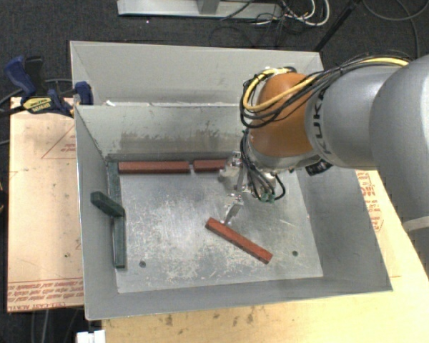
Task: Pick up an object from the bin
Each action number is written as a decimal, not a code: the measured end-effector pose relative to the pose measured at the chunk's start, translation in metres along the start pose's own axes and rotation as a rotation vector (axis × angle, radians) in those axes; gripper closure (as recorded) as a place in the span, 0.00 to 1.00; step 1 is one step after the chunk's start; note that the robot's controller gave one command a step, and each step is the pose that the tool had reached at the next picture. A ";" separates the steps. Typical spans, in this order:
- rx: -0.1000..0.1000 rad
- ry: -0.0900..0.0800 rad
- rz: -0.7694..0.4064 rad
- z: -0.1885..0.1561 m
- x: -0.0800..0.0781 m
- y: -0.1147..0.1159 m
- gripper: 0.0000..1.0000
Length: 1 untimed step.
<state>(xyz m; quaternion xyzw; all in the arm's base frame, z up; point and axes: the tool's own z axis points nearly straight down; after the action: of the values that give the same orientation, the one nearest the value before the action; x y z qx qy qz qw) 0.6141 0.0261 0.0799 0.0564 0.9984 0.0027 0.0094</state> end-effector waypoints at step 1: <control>0.000 -0.002 0.010 -0.001 0.007 -0.002 0.00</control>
Offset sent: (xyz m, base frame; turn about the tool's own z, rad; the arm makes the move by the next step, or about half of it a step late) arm 0.0075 -0.0196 0.0094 0.0753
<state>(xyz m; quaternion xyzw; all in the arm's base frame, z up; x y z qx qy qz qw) 0.6069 0.0252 0.0804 0.0616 0.9980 0.0027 0.0105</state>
